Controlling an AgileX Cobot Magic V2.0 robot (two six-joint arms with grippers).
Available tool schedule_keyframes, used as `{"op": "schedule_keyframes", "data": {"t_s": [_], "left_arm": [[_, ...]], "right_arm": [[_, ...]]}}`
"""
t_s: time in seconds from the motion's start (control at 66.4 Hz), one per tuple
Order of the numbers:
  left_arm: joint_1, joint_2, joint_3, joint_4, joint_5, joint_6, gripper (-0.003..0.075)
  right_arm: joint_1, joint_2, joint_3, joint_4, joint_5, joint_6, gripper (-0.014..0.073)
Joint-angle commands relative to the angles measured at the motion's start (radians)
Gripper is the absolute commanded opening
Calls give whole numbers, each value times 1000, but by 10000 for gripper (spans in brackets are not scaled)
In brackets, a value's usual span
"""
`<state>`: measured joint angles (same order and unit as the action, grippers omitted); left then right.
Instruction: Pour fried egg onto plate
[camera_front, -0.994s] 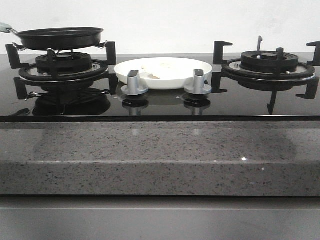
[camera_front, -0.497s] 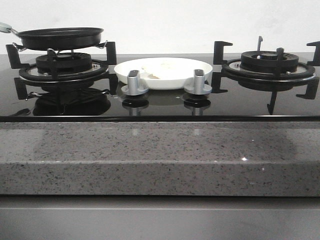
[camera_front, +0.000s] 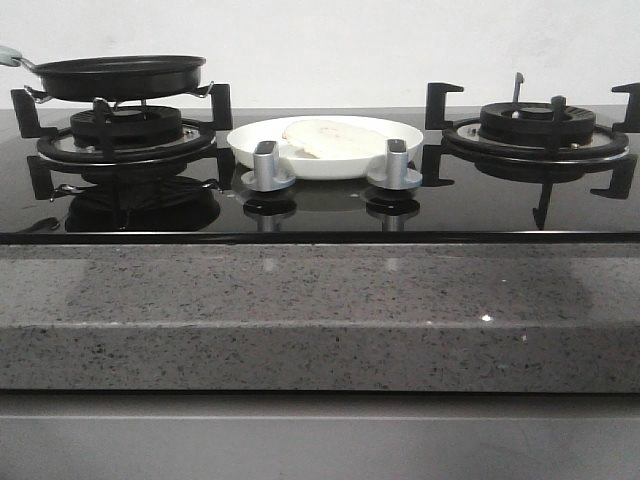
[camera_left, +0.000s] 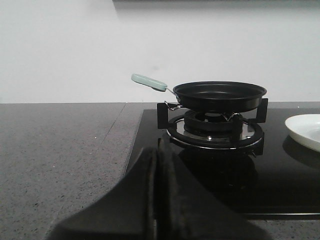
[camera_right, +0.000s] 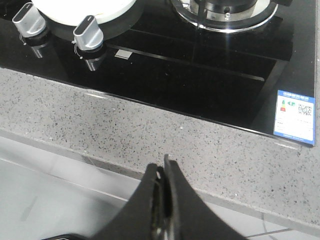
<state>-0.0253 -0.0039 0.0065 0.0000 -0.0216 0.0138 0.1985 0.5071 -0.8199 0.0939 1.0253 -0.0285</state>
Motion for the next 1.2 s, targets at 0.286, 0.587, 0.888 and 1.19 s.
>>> {"op": "schedule_keyframes", "data": {"t_s": [0.286, 0.587, 0.888, 1.19], "left_arm": [[2, -13, 5, -12, -69, -4, -20], [2, -13, 5, -12, -69, -4, -20], [2, -13, 5, -12, -69, -4, -20], [2, -13, 5, -12, -69, -4, -20]], "right_arm": [[-5, 7, -22, 8, -63, -6, -69], [-5, 7, -22, 8, -63, -6, -69], [-5, 7, -22, 8, -63, -6, -69], [-46, -70, 100, -36, -307, -6, -69]]}}
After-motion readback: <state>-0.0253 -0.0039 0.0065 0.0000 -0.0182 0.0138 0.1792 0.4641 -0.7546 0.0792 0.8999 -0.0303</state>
